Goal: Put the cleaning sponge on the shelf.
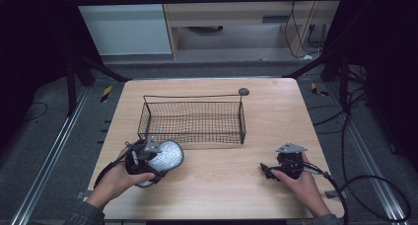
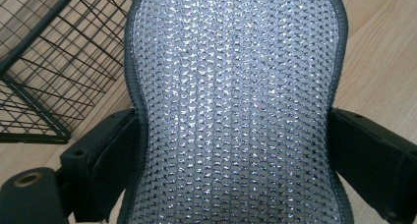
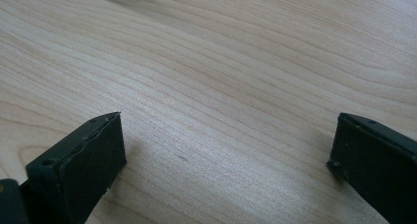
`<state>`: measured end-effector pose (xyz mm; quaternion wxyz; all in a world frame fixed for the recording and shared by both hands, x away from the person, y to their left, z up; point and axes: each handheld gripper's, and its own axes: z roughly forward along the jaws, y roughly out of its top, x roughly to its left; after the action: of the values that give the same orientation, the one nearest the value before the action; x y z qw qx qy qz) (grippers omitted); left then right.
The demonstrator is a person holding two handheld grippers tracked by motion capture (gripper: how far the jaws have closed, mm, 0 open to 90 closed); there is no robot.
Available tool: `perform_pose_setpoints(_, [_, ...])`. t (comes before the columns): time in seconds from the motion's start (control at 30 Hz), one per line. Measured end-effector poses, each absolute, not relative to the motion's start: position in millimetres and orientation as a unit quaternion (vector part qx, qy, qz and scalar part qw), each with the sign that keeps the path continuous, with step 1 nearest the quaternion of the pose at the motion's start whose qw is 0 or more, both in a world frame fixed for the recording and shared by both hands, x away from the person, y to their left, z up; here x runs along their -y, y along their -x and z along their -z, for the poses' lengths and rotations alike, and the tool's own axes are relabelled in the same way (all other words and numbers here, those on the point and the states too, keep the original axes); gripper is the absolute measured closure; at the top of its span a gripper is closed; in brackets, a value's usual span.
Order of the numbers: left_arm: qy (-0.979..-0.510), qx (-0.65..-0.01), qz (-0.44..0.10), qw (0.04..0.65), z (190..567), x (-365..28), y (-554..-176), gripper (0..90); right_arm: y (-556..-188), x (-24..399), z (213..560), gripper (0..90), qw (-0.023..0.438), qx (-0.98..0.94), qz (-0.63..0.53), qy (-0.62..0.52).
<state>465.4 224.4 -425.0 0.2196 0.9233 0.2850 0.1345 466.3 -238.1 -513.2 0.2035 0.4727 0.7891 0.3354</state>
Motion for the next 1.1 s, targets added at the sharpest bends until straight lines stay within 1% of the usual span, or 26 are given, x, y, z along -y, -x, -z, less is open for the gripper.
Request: perform_pose_setpoints(1.1, [-0.925,-0.272,-0.153,0.216,406,-225,-472,7.1,-466,238,513,0.4,0.203,-0.790,-0.335,-0.472])
